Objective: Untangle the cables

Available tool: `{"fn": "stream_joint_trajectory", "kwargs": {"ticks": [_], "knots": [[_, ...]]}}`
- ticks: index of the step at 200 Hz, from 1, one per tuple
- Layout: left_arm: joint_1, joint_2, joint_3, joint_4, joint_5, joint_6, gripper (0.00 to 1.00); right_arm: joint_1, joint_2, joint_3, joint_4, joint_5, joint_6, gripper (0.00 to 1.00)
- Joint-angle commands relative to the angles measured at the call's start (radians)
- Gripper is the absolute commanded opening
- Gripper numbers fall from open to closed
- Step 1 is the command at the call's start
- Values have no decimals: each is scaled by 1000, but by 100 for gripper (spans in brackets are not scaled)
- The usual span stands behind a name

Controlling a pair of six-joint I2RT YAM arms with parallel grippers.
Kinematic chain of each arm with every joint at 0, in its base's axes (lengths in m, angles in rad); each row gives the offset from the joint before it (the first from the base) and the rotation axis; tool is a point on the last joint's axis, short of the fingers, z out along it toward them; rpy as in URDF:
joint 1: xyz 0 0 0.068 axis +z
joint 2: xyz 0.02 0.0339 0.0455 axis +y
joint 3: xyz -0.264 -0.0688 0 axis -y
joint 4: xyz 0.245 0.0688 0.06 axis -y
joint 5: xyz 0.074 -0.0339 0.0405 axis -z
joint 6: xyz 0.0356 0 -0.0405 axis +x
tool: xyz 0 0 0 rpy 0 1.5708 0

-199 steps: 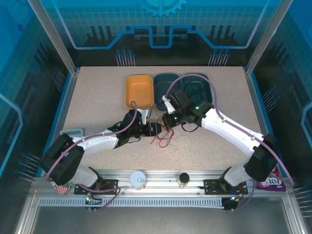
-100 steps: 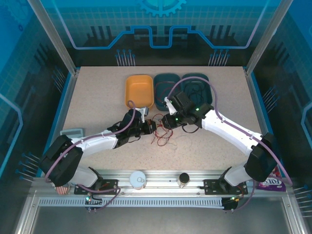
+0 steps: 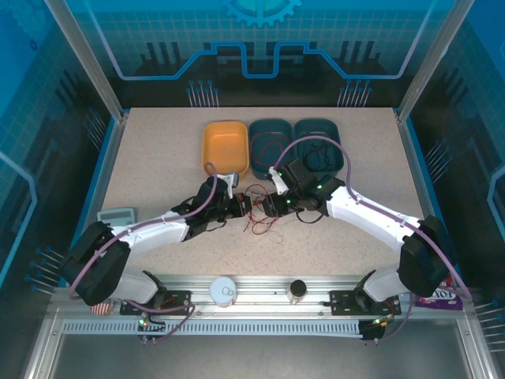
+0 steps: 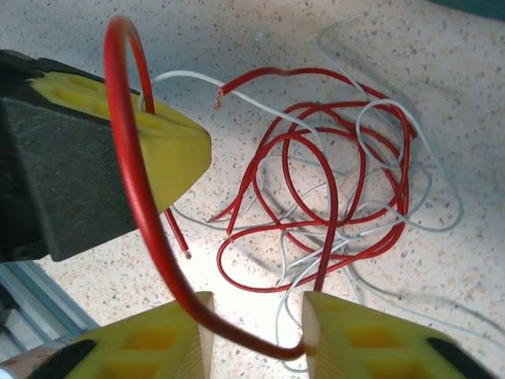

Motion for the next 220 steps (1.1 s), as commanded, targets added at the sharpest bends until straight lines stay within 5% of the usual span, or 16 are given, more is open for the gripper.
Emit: {"fn": "stream_joint_trajectory", "kwargs": {"ticks": [1,10,60,157,220], "knots": [[0,-34,-1,-17,-19,8,0,-12,-45,-12,61,33,-6,8],[1,-35,-4,-20,-25,9,0,-13,-57,3,61,37,-13,0],[16,-43,-39,-35,-70,-11,21,0,-158,143,-56,144,-63,0],[30,6,-54,-16,-61,-47,21,23,-141,510,-327,237,-168,0],[31,-68,-89,-16,-48,-47,47,-47,12,735,-386,295,-217,0]]}}
